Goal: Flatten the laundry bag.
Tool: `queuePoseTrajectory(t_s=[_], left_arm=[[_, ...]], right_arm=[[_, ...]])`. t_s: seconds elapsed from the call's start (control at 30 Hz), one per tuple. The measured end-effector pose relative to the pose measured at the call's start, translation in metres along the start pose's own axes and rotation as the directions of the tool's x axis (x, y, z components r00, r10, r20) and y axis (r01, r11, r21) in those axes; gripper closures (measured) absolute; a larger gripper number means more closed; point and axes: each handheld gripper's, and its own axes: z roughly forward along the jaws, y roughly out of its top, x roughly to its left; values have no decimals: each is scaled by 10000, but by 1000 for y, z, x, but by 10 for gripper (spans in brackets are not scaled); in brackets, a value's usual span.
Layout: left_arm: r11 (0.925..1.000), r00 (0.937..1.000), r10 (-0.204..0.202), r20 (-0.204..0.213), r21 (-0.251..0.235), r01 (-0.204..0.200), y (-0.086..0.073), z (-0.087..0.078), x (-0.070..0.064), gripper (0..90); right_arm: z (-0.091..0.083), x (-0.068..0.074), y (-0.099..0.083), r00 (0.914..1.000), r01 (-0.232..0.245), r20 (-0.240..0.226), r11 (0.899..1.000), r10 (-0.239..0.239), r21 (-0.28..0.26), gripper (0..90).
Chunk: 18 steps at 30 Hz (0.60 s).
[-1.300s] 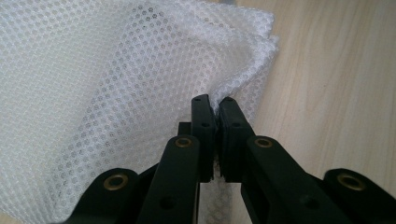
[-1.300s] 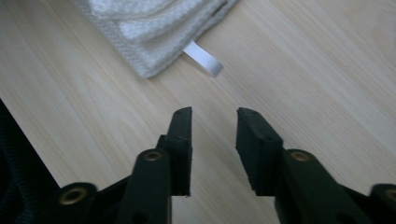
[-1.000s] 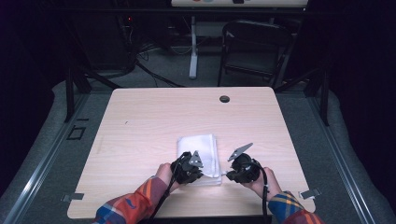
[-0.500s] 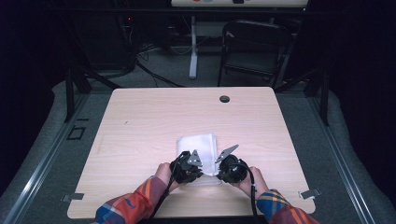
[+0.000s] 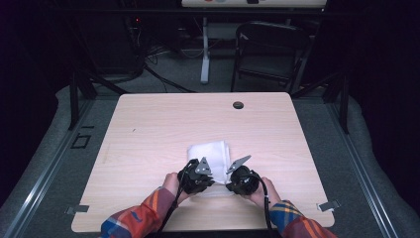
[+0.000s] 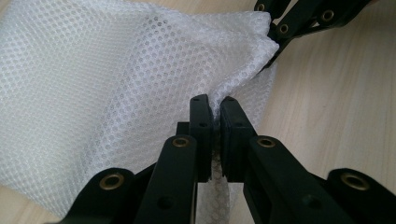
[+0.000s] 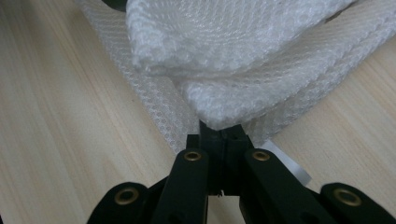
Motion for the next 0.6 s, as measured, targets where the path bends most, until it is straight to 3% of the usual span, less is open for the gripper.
queuePoseTrajectory(t_s=[0.2,0.6], left_arm=[[9999,9994,-112,-317,-65,110,-1,-6,-1,848],[9978,9953,-511,-818,-462,474,-5,-20,1,849]], right_arm=[[0,3,1,9995,260,190,9995,-263,151,900],[1,5,1,9993,267,275,9996,-268,43,900]])
